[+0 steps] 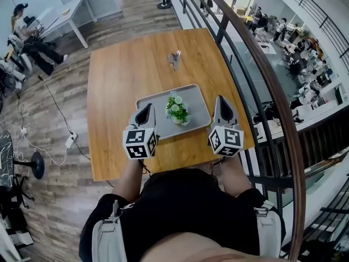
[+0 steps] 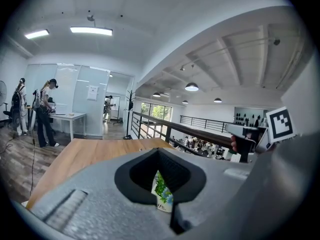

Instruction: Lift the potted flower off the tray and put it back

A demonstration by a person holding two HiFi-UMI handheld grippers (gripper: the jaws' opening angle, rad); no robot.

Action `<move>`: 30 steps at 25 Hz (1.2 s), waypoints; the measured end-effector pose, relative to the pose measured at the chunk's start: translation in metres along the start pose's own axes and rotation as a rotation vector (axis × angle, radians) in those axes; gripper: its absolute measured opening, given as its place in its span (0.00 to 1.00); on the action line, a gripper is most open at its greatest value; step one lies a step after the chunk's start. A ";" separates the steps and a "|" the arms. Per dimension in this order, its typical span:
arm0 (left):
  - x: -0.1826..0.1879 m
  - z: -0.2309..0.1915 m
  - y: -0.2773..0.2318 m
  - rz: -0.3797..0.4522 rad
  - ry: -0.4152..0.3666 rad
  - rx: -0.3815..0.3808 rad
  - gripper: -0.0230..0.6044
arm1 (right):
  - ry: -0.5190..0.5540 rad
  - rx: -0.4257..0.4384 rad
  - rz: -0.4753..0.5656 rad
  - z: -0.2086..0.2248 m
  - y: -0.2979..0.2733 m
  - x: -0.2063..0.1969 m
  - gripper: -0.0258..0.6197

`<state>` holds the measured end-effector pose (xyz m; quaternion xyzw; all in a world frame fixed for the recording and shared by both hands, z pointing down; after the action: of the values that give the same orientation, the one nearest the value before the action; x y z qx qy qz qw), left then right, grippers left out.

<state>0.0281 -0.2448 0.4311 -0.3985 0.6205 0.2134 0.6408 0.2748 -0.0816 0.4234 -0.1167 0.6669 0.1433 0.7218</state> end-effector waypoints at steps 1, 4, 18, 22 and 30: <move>0.000 0.000 0.000 -0.001 -0.001 0.000 0.06 | -0.003 0.004 -0.002 0.000 0.001 -0.001 0.03; -0.001 -0.004 0.003 -0.005 -0.003 -0.001 0.06 | -0.005 0.012 -0.004 -0.004 0.002 -0.002 0.03; -0.005 -0.012 0.000 -0.009 0.004 -0.033 0.06 | -0.006 0.007 -0.044 -0.011 0.004 -0.011 0.03; -0.006 -0.018 -0.001 -0.014 0.010 -0.035 0.06 | -0.006 0.010 -0.055 -0.016 -0.001 -0.013 0.03; -0.013 -0.045 -0.001 -0.033 0.036 -0.028 0.06 | -0.002 0.023 -0.092 -0.037 -0.015 -0.025 0.03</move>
<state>-0.0010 -0.2771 0.4476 -0.4212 0.6223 0.2042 0.6274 0.2443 -0.1103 0.4445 -0.1388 0.6616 0.1021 0.7298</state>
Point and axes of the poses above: the fingertips, and each gripper's own axes: y backward along the fingers, z to its right, x out of its top, the point moved 10 cm from there along y, backward along the fingers, and after that the axes turned 2 degrees about x, right-handed, at the moved point
